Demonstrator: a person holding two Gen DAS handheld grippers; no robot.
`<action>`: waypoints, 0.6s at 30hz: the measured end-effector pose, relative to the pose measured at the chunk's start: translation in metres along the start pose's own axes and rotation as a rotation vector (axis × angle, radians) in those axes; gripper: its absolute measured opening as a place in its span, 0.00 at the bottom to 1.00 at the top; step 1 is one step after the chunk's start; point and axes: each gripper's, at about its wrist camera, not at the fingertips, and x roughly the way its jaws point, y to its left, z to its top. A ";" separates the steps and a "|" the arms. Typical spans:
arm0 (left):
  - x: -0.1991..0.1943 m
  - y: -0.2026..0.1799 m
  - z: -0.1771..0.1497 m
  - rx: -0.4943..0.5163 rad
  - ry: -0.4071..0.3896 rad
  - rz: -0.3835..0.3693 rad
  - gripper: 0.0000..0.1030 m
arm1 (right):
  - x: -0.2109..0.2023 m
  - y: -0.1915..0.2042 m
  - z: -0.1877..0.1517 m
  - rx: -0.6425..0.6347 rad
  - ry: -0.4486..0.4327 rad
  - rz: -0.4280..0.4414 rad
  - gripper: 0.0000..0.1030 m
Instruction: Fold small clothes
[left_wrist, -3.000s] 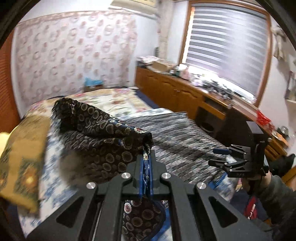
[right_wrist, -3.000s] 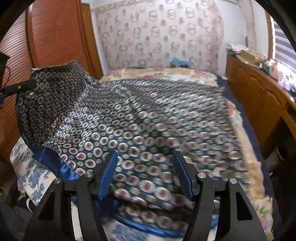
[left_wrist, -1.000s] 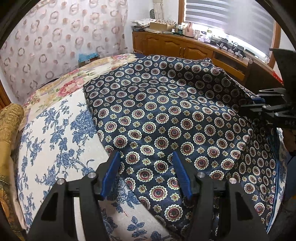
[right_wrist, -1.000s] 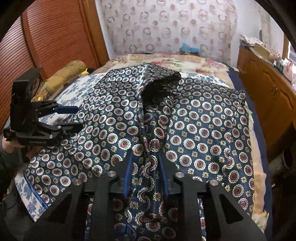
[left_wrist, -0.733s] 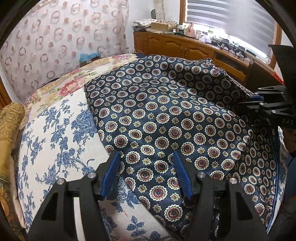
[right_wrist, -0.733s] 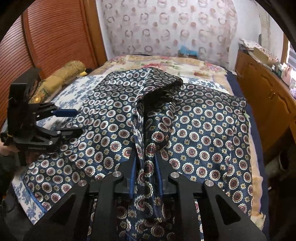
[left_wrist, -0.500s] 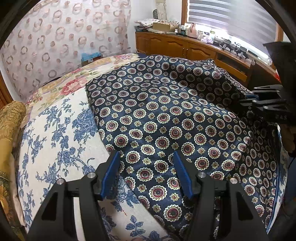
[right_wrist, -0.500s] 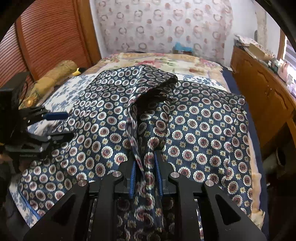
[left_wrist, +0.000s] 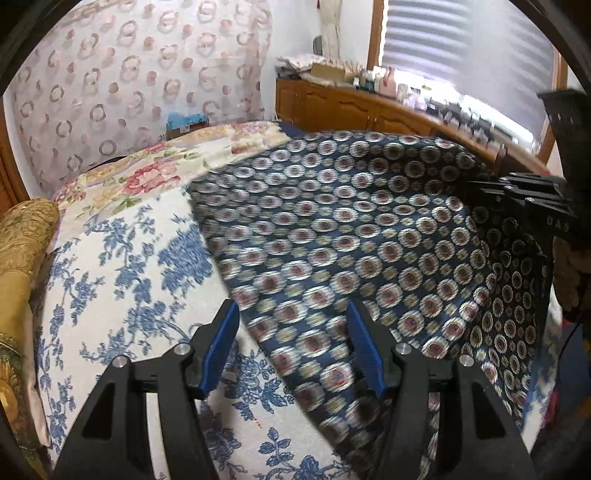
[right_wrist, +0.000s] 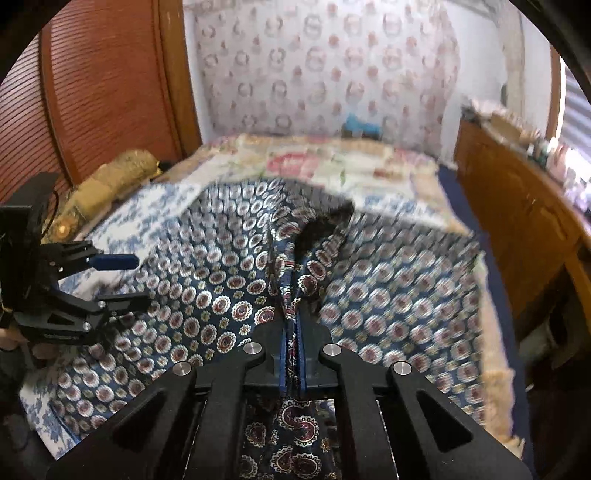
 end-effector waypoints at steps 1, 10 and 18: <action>-0.002 0.001 0.002 -0.010 -0.001 -0.008 0.59 | -0.007 -0.003 0.002 -0.003 -0.011 -0.014 0.01; 0.003 -0.011 0.005 0.016 0.032 -0.038 0.59 | -0.054 -0.072 -0.009 0.055 0.000 -0.196 0.01; 0.011 -0.030 0.011 0.049 0.047 -0.051 0.59 | -0.020 -0.100 -0.048 0.094 0.181 -0.197 0.04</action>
